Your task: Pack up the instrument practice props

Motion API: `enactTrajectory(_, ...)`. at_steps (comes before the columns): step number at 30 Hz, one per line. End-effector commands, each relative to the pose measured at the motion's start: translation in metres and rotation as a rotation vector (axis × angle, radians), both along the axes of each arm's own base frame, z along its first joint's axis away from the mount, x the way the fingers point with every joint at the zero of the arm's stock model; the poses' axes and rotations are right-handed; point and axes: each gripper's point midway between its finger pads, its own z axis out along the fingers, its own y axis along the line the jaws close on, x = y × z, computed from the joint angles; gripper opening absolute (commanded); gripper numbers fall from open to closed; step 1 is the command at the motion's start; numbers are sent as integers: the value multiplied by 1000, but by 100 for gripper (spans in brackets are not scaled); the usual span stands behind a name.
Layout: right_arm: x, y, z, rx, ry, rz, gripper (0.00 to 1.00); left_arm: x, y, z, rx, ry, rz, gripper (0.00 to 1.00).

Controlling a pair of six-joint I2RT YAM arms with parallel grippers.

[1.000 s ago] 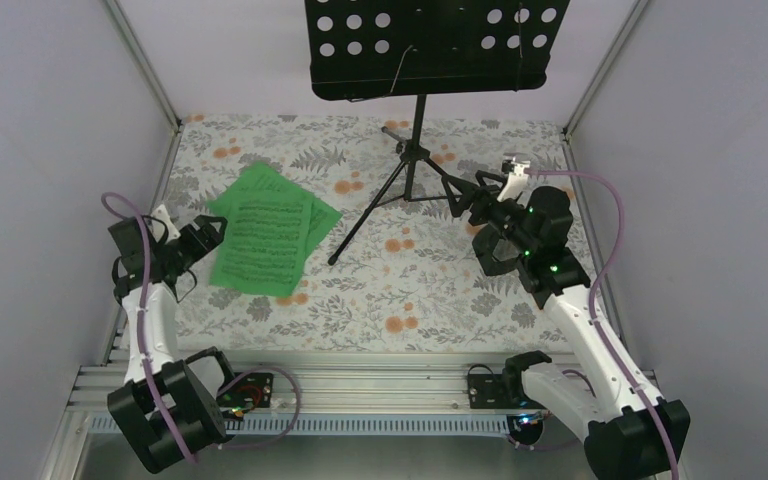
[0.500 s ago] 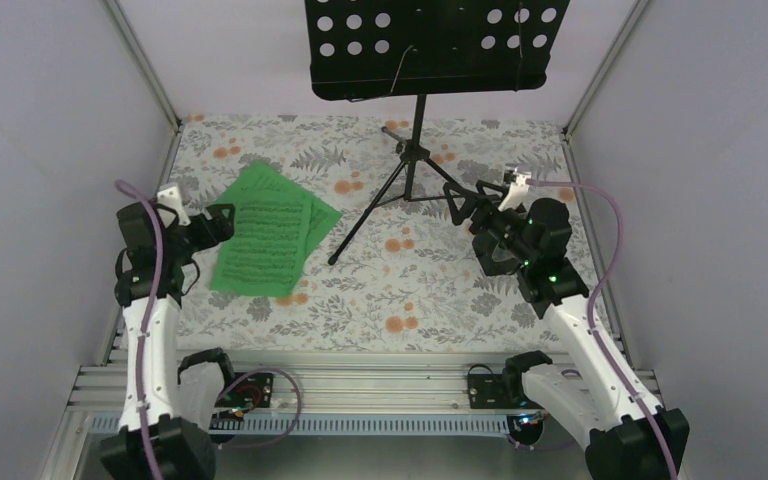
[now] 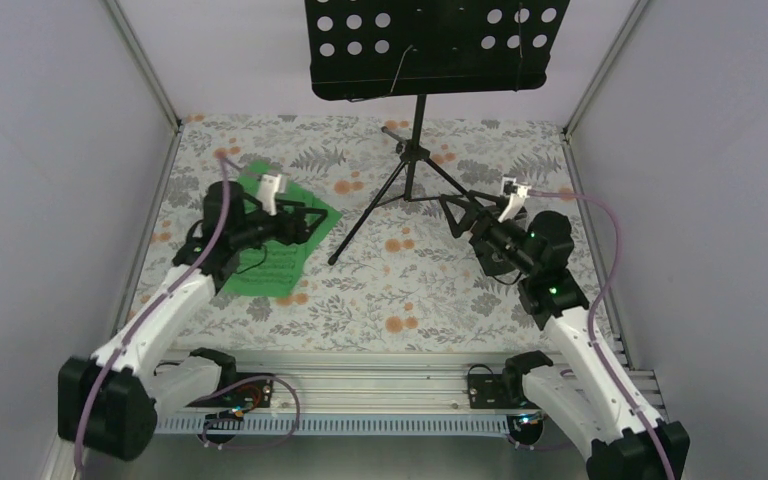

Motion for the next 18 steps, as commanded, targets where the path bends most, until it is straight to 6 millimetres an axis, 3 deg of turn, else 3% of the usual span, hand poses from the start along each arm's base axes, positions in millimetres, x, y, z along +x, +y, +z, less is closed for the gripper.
enactTrajectory(1,-19,-2,6,-48,-27,13,100,12,-65,22,-84,-124,-199,77)
enactTrajectory(5,-18,-14,6,-132,-37,-51,100,33,-112,11,-33,-144,-310,73)
enactTrajectory(10,-18,-11,-13,-141,-31,-32,100,74,-131,-5,-5,-151,-315,70)
enactTrajectory(15,-19,9,-24,-106,-32,86,100,91,-157,-15,-33,-146,-389,71)
enactTrajectory(18,-13,14,-26,-129,-32,109,100,102,-166,-32,-43,-124,-395,73)
